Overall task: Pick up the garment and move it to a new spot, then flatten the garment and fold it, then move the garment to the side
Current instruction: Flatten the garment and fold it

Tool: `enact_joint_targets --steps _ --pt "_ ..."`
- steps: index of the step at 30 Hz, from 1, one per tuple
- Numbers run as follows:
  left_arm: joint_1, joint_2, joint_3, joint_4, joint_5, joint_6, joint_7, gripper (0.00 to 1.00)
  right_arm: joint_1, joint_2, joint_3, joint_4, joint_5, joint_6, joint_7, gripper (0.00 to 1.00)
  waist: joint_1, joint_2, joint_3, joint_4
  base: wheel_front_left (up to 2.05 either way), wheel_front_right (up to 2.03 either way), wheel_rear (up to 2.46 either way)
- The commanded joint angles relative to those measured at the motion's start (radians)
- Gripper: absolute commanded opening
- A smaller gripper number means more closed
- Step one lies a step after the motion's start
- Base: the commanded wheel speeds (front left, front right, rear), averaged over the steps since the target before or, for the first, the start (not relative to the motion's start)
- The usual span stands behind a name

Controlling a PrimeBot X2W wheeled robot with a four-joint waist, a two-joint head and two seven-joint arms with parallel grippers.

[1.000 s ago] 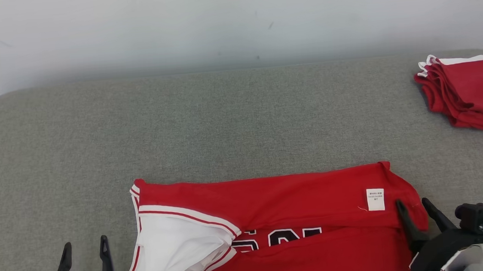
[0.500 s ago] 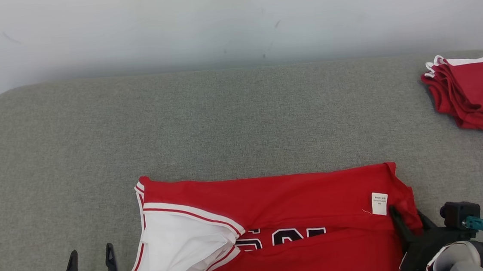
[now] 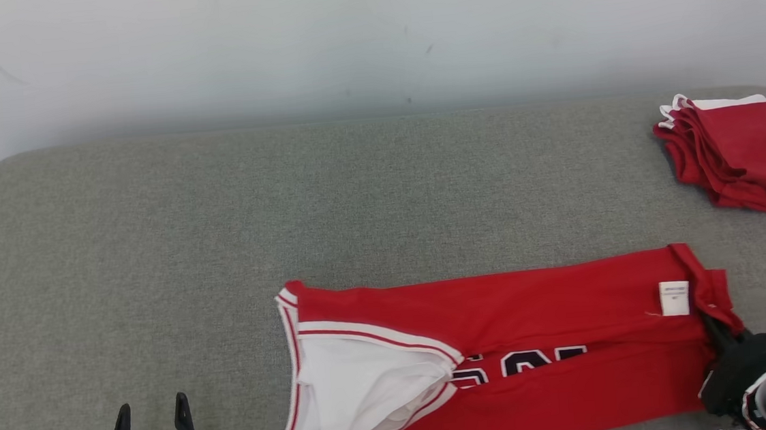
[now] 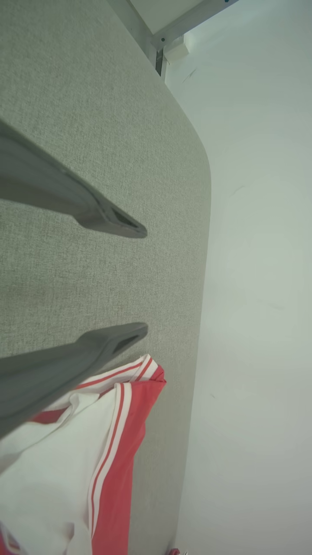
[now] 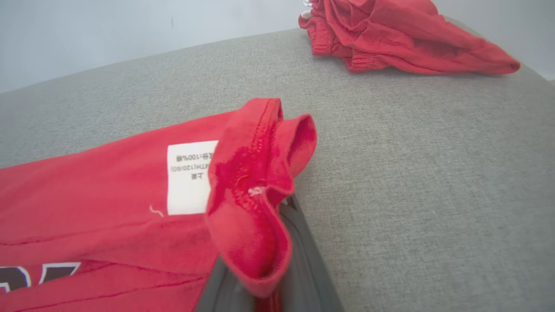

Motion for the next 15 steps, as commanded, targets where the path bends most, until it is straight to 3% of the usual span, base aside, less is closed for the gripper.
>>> enact_joint_targets --steps 1,8,15 --pt "0.013 -0.001 0.001 0.002 -0.001 0.005 -0.002 1.0 0.006 -0.016 -0.009 0.003 0.004 0.0 -0.008 0.0 -0.0001 0.0 -0.003 -0.002 0.0 0.0 0.0" --pt "0.023 -0.001 0.006 0.007 -0.006 0.007 -0.002 1.0 0.035 -0.02 -0.009 -0.063 0.049 0.0 0.018 0.0 -0.0001 0.0 -0.016 -0.017 0.0 0.0 0.0" --pt "0.032 -0.001 0.007 0.021 -0.008 0.012 -0.002 1.0 0.078 0.058 0.046 -0.292 0.147 0.0 0.098 0.0 -0.0001 0.0 -0.031 -0.024 0.0 0.0 0.0"
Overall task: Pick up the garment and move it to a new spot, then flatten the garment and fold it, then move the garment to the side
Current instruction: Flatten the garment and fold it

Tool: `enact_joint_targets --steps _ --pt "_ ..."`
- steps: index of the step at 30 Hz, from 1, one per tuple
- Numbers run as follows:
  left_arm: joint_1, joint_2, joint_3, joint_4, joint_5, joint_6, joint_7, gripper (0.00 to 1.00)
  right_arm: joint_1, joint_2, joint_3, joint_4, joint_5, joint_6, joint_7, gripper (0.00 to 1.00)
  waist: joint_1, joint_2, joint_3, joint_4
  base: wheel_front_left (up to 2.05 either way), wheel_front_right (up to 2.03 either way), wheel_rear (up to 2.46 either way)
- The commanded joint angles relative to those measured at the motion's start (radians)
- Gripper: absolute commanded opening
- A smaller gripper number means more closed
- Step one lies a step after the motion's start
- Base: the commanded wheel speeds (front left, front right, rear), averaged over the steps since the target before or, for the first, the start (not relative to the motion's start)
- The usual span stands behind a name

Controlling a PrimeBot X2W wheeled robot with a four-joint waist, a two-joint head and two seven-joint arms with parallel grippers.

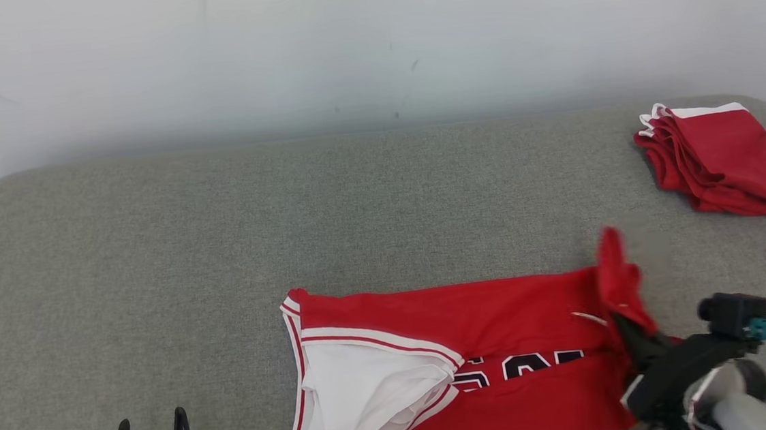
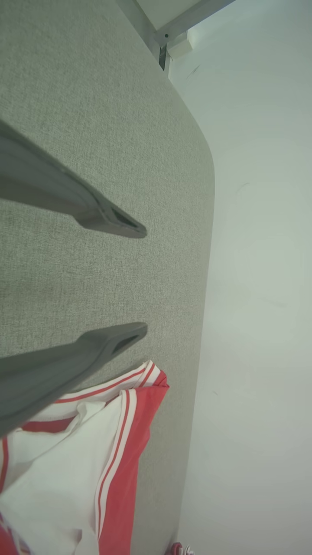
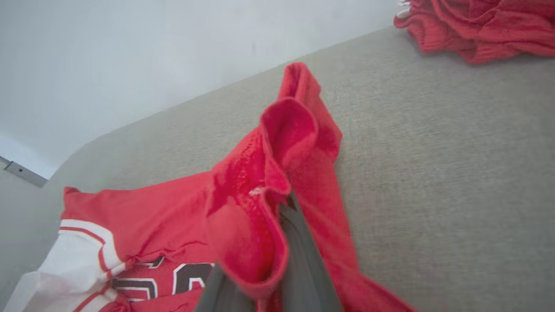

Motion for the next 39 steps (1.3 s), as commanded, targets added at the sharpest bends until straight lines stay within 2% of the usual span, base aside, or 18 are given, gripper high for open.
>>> enact_joint_targets --steps 1,9,15,17,25,34,39 --pt "0.01 -0.001 0.0 0.003 0.001 0.004 -0.002 1.0 0.006 0.01 0.004 -0.029 0.01 0.001 0.005 0.0 0.0 0.0 -0.001 0.002 0.0 0.0 0.0" --pt "-0.003 -0.001 -0.031 0.018 -0.006 0.007 -0.002 1.0 -0.008 0.139 0.068 -0.186 0.037 0.001 0.068 0.0 0.0 0.0 -0.007 0.04 0.0 0.0 0.0" --pt "-0.024 -0.001 -0.061 0.026 -0.026 0.011 -0.002 1.0 -0.032 0.248 0.109 -0.206 0.025 0.001 0.089 0.0 0.0 0.0 -0.003 0.082 0.0 0.0 0.0" --pt "-0.027 -0.001 -0.068 0.027 -0.028 0.012 -0.002 1.0 -0.037 0.264 0.117 -0.201 0.022 0.001 0.093 0.0 0.0 0.0 0.0 0.088 0.0 0.0 0.0" --pt "-0.054 -0.001 -0.107 0.041 -0.05 0.016 -0.002 1.0 -0.103 0.335 0.171 -0.1 0.016 0.001 0.087 0.0 0.0 0.0 0.019 0.135 0.0 0.0 0.0" --pt "-0.096 -0.001 -0.152 0.063 -0.066 0.019 -0.002 1.0 -0.185 0.351 0.24 0.119 -0.001 0.001 0.03 0.0 0.0 0.0 0.039 0.196 0.0 0.0 0.0" --pt "-0.106 -0.001 -0.153 0.067 -0.072 0.021 -0.002 1.0 -0.215 0.351 0.314 0.178 0.057 0.001 -0.022 0.0 0.0 0.0 0.044 0.211 0.0 0.0 0.0"
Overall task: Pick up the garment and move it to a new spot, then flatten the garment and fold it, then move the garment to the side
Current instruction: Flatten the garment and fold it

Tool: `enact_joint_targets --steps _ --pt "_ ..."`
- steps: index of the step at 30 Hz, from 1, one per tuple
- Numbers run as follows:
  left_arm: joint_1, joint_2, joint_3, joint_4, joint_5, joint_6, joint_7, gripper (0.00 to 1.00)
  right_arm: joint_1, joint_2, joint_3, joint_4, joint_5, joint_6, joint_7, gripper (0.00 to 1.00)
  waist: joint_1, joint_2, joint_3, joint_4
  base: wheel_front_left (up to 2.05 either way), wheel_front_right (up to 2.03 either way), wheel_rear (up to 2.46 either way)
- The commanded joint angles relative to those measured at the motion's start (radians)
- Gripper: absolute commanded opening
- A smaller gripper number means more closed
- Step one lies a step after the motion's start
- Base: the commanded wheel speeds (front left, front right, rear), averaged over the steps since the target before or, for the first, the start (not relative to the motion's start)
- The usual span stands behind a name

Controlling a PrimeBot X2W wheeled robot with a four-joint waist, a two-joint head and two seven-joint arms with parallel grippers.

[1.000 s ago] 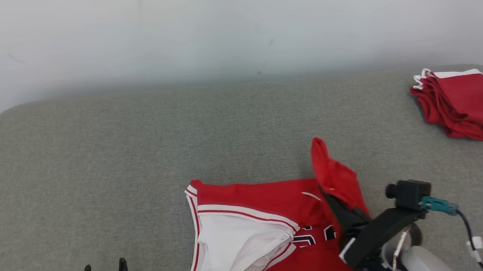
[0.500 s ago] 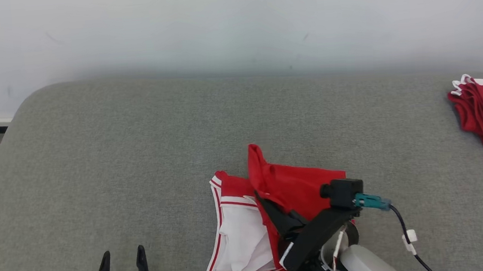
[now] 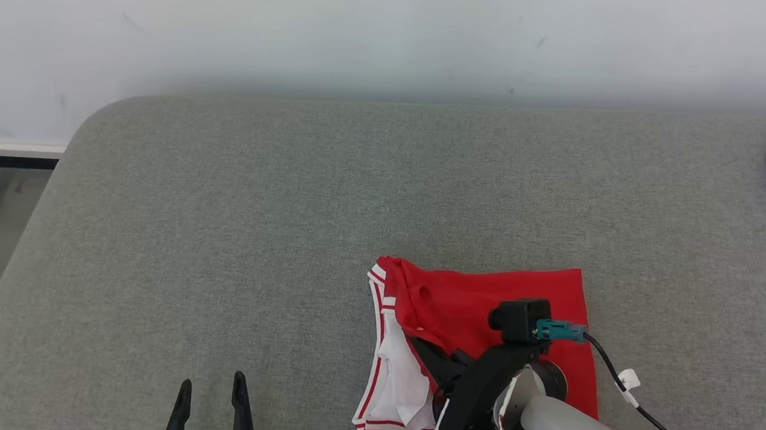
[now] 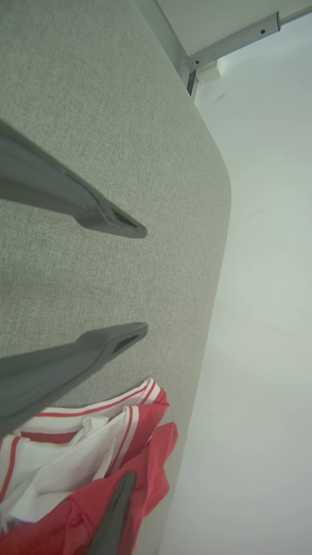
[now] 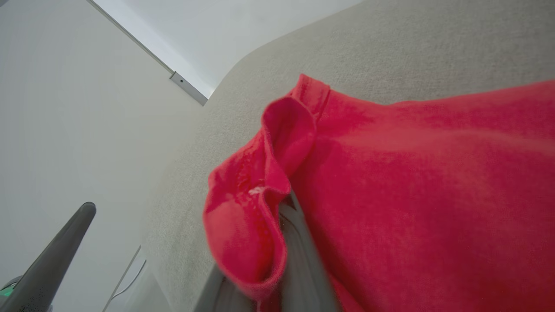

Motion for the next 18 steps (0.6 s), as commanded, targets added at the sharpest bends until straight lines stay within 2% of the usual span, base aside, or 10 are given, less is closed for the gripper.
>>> enact_joint_targets --steps 1,5,6,7,8,13,18 --pt "-0.01 -0.001 0.002 0.003 -0.003 0.003 -0.002 1.0 -0.02 0.004 0.026 0.02 0.01 0.001 -0.015 0.0 0.0 0.0 0.004 0.006 0.0 0.0 0.0" --pt "-0.006 -0.001 0.008 0.007 -0.002 0.001 -0.002 1.0 -0.049 0.005 0.086 0.058 0.048 0.001 -0.049 0.0 0.0 0.0 0.0 0.005 0.0 0.0 0.0" --pt "-0.004 -0.001 0.009 0.008 -0.001 0.0 -0.002 1.0 -0.054 0.005 0.101 0.062 0.057 0.001 -0.057 0.26 0.0 0.0 -0.001 0.004 0.0 0.0 0.0" --pt "-0.002 -0.001 0.012 0.01 -0.001 0.0 -0.002 1.0 -0.06 0.004 0.111 0.07 0.061 0.001 -0.069 0.79 0.0 0.0 -0.003 0.003 0.0 0.0 0.0" --pt "-0.001 -0.001 0.013 0.011 -0.001 0.0 -0.002 1.0 -0.066 0.004 0.122 0.075 0.07 0.001 -0.077 1.0 0.0 0.0 -0.005 0.001 0.0 0.0 0.0" --pt "0.005 -0.001 0.023 0.015 -0.002 0.0 -0.002 1.0 -0.087 0.004 0.138 0.053 0.125 0.001 -0.111 1.0 0.0 0.0 -0.015 -0.012 0.0 0.0 0.0" --pt "0.014 -0.001 0.038 0.007 0.006 0.002 -0.002 1.0 -0.122 -0.037 0.106 0.01 0.069 0.001 -0.127 1.0 0.0 0.0 -0.022 -0.027 0.0 0.0 0.0"
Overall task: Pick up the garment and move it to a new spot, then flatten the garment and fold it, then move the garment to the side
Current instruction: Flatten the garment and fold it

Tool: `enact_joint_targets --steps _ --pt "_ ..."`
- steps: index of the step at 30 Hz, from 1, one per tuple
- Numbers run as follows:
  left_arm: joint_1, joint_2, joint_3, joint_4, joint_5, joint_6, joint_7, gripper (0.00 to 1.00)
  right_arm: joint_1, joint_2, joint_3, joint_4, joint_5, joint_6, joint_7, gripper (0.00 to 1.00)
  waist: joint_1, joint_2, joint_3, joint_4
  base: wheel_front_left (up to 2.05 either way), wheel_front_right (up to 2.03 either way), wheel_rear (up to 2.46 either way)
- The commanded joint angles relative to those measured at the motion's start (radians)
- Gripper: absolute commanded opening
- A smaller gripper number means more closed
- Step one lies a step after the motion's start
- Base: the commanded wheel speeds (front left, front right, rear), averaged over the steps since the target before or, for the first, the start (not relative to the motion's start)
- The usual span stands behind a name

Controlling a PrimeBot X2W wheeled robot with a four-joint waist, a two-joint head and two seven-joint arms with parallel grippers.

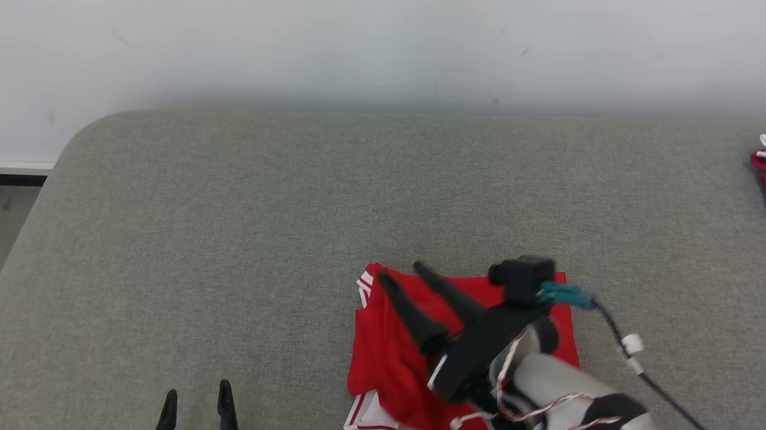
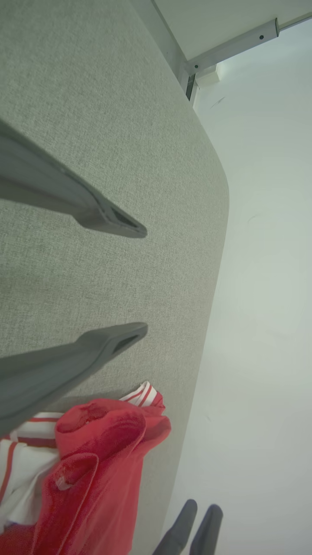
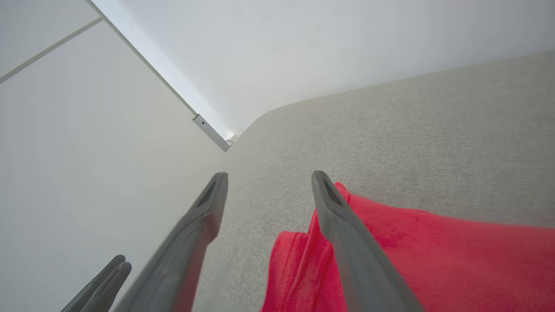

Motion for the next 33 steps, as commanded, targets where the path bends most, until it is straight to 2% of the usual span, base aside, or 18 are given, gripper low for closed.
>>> enact_joint_targets --steps 1,3,10,17,24,33 --pt "0.01 -0.001 0.008 -0.005 0.007 0.004 -0.002 1.0 -0.007 -0.038 -0.042 -0.034 -0.033 0.001 -0.006 1.0 0.0 0.0 -0.003 -0.009 0.0 0.0 0.0" --pt "0.012 -0.001 0.011 -0.007 0.01 0.005 -0.002 1.0 -0.005 -0.056 -0.076 -0.061 -0.06 0.001 -0.006 1.0 0.0 0.0 -0.003 -0.012 0.0 0.0 0.0" --pt "0.028 -0.001 0.033 -0.018 0.019 0.004 -0.002 1.0 0.125 -0.147 -0.314 -0.228 -0.269 0.001 -0.004 1.0 0.0 0.0 -0.002 -0.027 0.0 0.0 0.0" --pt "0.043 -0.001 0.055 -0.03 0.032 0.001 -0.002 1.0 0.3 -0.16 -0.531 -0.374 -0.463 0.001 -0.005 1.0 0.0 0.0 -0.01 -0.048 0.0 0.0 0.0" --pt "0.053 0.0 0.076 -0.049 0.048 0.004 -0.002 1.0 0.448 -0.113 -0.661 -0.487 -0.643 0.001 -0.004 1.0 0.0 0.0 -0.014 -0.09 0.0 0.0 0.0" --pt "0.072 -0.001 0.089 -0.054 0.063 0.006 -0.002 1.0 0.605 -0.047 -0.779 -0.537 -0.742 0.001 -0.005 1.0 0.0 0.0 -0.031 -0.15 0.0 0.0 0.0"
